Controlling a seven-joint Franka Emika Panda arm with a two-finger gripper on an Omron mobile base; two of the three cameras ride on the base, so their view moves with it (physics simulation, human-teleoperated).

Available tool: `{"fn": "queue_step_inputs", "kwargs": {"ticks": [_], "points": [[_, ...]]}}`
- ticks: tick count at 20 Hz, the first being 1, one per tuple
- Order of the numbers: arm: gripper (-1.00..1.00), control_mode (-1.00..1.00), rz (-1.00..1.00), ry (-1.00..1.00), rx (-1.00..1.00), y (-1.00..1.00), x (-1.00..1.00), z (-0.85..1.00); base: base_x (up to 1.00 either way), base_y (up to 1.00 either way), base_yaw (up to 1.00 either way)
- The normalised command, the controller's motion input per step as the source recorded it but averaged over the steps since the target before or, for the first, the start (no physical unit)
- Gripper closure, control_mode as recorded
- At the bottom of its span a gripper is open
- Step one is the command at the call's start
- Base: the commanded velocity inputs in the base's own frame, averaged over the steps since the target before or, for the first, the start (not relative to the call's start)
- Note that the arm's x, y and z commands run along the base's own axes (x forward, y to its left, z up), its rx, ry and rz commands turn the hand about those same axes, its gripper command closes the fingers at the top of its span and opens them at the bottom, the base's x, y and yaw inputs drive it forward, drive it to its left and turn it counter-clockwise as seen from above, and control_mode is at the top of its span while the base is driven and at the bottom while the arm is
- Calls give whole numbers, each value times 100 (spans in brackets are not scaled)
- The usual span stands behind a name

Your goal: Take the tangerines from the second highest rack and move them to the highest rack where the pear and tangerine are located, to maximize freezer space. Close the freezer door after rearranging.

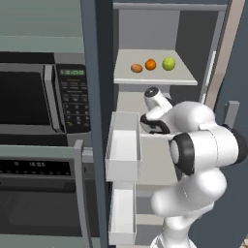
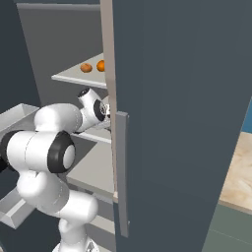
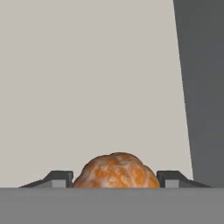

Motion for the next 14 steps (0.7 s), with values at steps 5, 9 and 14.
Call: {"fn": "queue_step_inputs", "kwargs": {"ticks": [5,9,14], "points": [[100,-100,0,-13,1,14,-87,24,0,0,0],[100,-100,0,-4,0,21,-73,79,0,0,0],[100,-100,0,-2,2,20,-51,100,0,0,0]]}}
